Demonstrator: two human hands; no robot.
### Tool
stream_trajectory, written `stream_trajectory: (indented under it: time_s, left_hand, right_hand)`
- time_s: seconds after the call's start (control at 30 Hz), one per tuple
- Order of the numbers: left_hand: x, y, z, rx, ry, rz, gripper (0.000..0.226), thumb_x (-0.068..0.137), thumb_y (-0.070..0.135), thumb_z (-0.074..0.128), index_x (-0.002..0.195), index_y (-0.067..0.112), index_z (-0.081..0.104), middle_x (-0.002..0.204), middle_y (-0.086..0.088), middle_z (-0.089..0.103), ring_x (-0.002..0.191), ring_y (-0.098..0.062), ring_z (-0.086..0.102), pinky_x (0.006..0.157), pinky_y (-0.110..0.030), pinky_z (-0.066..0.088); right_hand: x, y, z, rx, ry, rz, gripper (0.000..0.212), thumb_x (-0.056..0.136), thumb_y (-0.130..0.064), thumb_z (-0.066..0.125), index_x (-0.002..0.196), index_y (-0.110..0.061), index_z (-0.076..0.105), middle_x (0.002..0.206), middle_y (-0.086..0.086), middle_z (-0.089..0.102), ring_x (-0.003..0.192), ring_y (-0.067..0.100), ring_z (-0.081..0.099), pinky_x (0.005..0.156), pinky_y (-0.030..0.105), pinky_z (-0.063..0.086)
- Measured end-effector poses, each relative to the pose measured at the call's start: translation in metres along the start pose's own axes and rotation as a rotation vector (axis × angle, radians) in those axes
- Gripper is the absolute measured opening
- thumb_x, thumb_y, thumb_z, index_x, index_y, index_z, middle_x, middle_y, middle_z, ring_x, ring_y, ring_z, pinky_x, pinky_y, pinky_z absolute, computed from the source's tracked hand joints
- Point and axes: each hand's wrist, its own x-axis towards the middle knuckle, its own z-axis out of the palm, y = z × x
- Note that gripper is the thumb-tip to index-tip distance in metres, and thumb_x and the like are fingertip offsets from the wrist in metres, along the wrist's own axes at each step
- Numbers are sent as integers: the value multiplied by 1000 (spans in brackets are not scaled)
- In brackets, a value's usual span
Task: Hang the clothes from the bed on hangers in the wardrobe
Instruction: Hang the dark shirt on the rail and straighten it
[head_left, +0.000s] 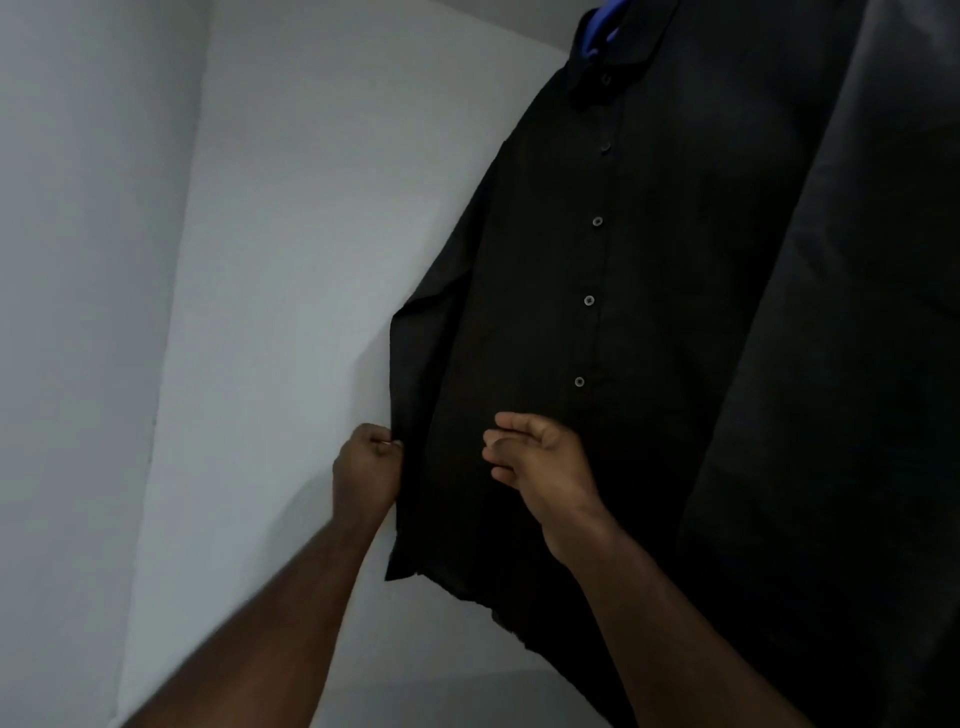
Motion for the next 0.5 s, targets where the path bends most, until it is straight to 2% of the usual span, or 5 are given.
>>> stream_trajectory:
  time_s: [0.17,0.27,0.33,0.4,0.5]
  left_hand:
    - [-23,13,-63,-7,134,149,10,90,17,64,90,28,63,79,7,66,74,-10,63,66,-31,50]
    - [-49,21,-86,29,74,271,14,90,16,66,93,29,66,86,11,67,79,-4,64,69,-26,51]
    - [-67,26,-97,74,29,353,15,91,15,67,99,27,67,93,13,65,84,-2,63,72,-22,51]
    - [-83,33,-108,86,-25,402,19,92,13,68,103,29,67,95,15,66,87,-3,63,73,-20,51]
    - [-97,45,-126,66,-122,476,26,91,6,69,106,28,70,97,17,70,89,-3,65,76,-15,52]
  right_hand:
    - [-7,-3,33,2,-40,-7,25,92,-9,68,116,-13,68,104,2,73,97,15,71,83,25,58]
    - [-19,-10,66,-3,-102,-38,18,92,-16,70,110,-13,69,99,4,74,95,16,71,85,29,58]
    - [-27,-13,87,-19,-129,-66,31,90,-28,73,115,-10,68,100,1,74,94,12,70,89,32,58]
    - [-34,-18,101,-38,-95,-91,35,88,-37,74,112,-12,69,96,-3,74,89,10,71,87,35,60]
    - [-41,-25,108,-88,6,-129,22,91,-33,70,104,-16,74,90,-3,74,84,12,70,83,37,61]
